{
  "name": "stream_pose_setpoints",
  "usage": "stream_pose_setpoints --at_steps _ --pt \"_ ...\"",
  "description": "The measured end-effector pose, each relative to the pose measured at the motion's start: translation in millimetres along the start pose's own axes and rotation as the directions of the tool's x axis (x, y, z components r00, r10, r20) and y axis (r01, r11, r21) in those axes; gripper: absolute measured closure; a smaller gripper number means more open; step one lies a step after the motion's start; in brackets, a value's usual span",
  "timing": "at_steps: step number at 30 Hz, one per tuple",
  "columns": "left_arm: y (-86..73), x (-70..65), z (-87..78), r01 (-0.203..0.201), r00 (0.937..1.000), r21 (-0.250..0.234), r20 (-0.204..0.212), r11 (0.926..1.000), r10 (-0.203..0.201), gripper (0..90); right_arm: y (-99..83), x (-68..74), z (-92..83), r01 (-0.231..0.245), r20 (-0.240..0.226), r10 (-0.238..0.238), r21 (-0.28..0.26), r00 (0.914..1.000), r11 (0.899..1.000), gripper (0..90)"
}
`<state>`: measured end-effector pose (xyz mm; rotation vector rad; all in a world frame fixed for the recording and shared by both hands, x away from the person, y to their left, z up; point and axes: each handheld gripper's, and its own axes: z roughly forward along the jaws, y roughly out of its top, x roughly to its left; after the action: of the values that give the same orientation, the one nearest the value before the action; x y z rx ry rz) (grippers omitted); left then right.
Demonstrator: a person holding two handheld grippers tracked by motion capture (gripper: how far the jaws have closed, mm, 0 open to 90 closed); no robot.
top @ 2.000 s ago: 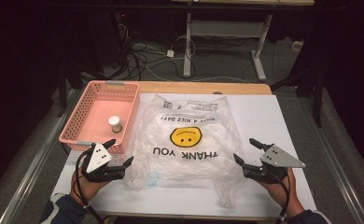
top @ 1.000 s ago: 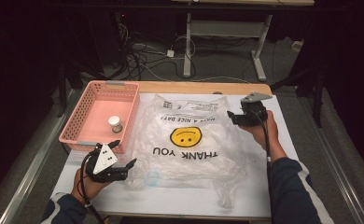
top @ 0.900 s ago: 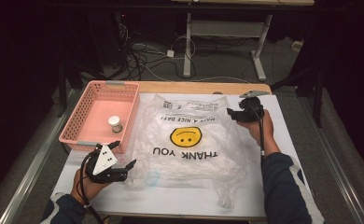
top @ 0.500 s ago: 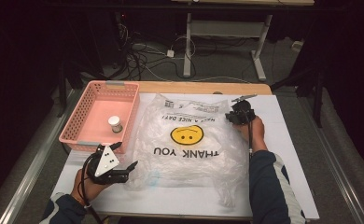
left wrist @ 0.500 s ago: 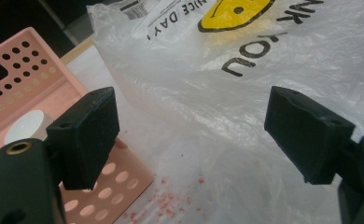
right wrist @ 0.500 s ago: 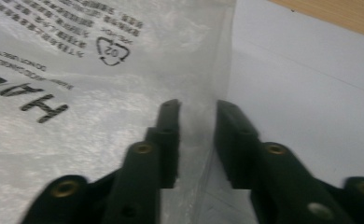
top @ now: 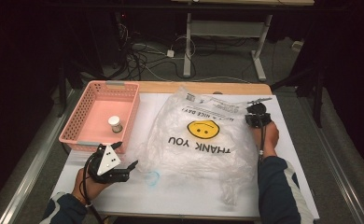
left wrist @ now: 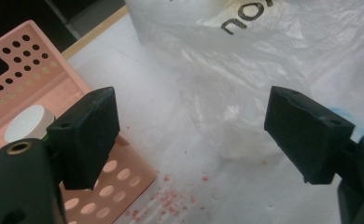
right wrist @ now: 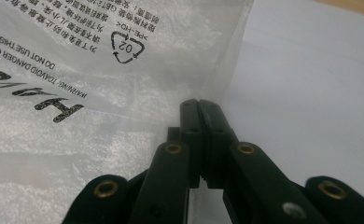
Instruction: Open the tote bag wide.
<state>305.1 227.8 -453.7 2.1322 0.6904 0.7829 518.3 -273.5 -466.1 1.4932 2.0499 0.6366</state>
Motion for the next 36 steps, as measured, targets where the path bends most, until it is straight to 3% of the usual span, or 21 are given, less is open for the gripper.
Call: stream_pose_setpoints --at_steps 3,5,7,14,17,19,22,23,25,27,29,30,33,34,35,36 --pt "-0.2 0.6 -2.2 0.001 0.9999 -0.003 -0.010 1.0000 -0.002 17.6 -11.7 -9.3 -10.4 0.021 0.013 -0.021 0.020 0.9997 1.000 89.8" --pt "0.0 1.2 -3.1 0.006 0.9999 -0.008 -0.016 1.0000 -0.006 17.6 -22.0 -12.0 -18.3 0.027 -0.006 -0.027 0.011 0.9996 1.000 89.8" --pt "0.1 1.4 -3.0 0.006 0.9998 -0.007 -0.018 1.0000 -0.006 17.6 -31.2 -9.3 -27.8 0.072 -0.009 -0.071 0.012 0.9974 0.997 89.7" --pt "1.5 -0.6 -1.2 -0.004 0.9998 0.004 -0.018 1.0000 0.004 17.6 -65.8 2.9 -56.2 0.128 -0.075 -0.130 -0.020 0.9887 0.992 89.2" --pt "1.9 -1.6 -1.1 -0.009 0.9998 0.004 -0.019 0.9999 0.009 17.6 -74.9 7.9 -67.4 0.149 -0.107 -0.150 -0.014 0.9829 0.989 83.8" --pt "1.7 -1.8 -1.1 -0.010 0.9998 0.005 -0.019 0.9999 0.010 17.6 -78.3 10.0 -75.3 0.167 -0.097 -0.168 -0.019 0.9810 0.986 77.3" --pt "1.9 -1.6 -1.6 -0.009 0.9998 0.004 -0.019 0.9999 0.009 17.6 -74.5 9.2 -95.4 0.148 -0.080 -0.156 -0.097 0.9845 0.984 66.9" --pt "1.9 -1.7 -2.1 -0.011 0.9997 0.006 -0.020 0.9999 0.011 17.6 -71.8 10.6 -103.5 0.147 -0.078 -0.159 -0.134 0.9842 0.980 64.9" --pt "1.8 -2.4 -2.2 -0.018 0.9996 0.009 -0.020 0.9998 0.018 17.6 -66.0 19.0 -120.4 0.171 -0.085 -0.194 -0.220 0.9774 0.960 62.5" --pt "1.9 -2.6 -1.9 -0.021 0.9996 0.011 -0.020 0.9997 0.021 17.6 -60.2 34.9 -134.2 0.218 -0.105 -0.256 -0.280 0.9609 0.935 59.4" --pt "2.0 -2.8 -1.0 -0.019 0.9997 0.009 -0.016 0.9998 0.019 17.6 -56.0 55.6 -143.3 0.259 -0.144 -0.319 -0.328 0.9368 0.909 58.0" --pt "2.1 -3.0 -0.8 -0.017 0.9998 0.008 -0.012 0.9998 0.018 17.6 -54.8 67.7 -146.2 0.276 -0.174 -0.350 -0.345 0.9202 0.897 56.7" --pt "2.0 -3.5 -0.7 -0.021 0.9997 0.014 -0.011 0.9997 0.021 17.6 -53.0 107.2 -149.9 0.335 -0.268 -0.448 -0.378 0.8530 0.863 54.3" --pt "2.0 -3.6 -0.5 -0.024 0.9997 0.017 -0.011 0.9996 0.024 17.6 -53.0 107.2 -149.9 0.335 -0.268 -0.448 -0.378 0.8530 0.863 54.3" --pt "1.9 -3.8 -0.3 -0.027 0.9996 0.019 -0.010 0.9995 0.027 17.6 -53.9 133.9 -150.3 0.371 -0.324 -0.505 -0.395 0.8000 0.840 53.6" --pt "1.8 -4.0 -0.1 -0.028 0.9996 0.020 -0.010 0.9994 0.028 17.6 -54.7 147.0 -149.9 0.392 -0.347 -0.532 -0.400 0.7724 0.829 53.2"
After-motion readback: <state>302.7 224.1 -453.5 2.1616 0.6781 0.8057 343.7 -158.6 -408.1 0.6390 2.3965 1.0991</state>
